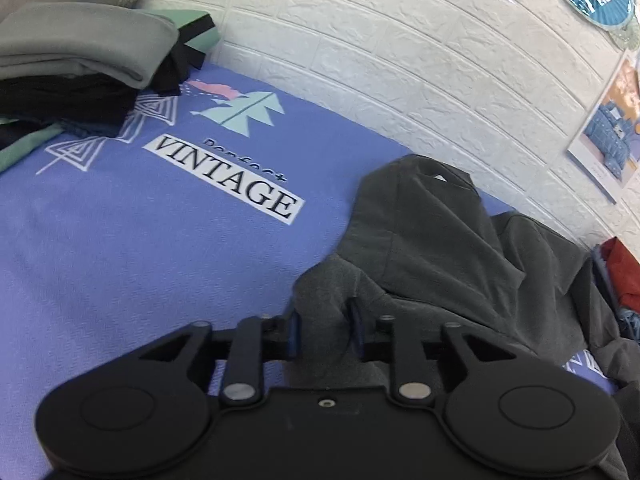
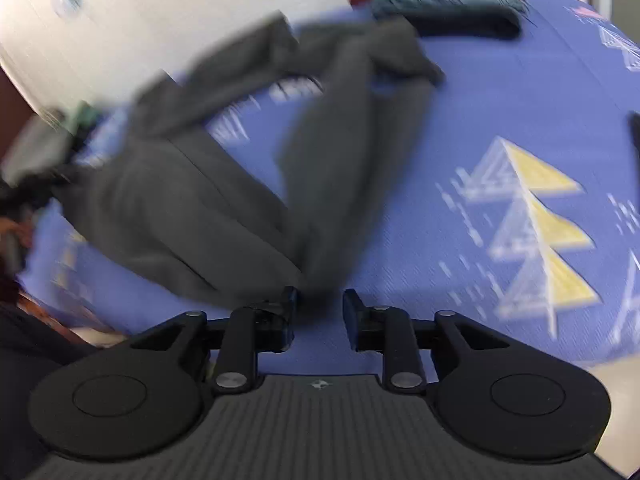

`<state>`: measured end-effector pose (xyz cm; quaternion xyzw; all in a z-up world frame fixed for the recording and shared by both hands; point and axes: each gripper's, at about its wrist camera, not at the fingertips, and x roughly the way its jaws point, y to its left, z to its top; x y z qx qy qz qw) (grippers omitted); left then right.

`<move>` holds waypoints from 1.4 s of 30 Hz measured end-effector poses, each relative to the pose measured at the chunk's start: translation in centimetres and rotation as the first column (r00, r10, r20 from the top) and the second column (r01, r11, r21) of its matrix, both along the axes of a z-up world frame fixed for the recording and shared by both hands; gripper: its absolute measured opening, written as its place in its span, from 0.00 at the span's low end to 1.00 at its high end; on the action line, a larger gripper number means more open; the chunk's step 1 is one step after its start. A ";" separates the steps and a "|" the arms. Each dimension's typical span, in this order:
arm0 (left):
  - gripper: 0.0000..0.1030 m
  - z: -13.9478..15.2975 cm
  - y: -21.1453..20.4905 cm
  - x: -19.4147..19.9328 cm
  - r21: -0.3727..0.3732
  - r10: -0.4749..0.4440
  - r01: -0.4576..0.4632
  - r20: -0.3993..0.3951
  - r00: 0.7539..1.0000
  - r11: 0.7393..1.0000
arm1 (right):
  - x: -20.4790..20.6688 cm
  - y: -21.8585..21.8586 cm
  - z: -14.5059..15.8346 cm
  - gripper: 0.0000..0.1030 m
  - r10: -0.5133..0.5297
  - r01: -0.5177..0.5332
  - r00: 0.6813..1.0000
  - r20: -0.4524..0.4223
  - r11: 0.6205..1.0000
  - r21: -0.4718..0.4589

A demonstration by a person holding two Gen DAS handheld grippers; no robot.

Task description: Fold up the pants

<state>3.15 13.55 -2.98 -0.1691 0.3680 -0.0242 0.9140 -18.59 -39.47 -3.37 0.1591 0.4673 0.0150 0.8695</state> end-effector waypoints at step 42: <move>1.00 1.6 -25.5 8.4 0.485 -0.435 0.333 0.112 0.893 0.808 | 10.4 -8.2 1.0 0.02 -0.220 0.214 0.916 0.335 0.975 0.057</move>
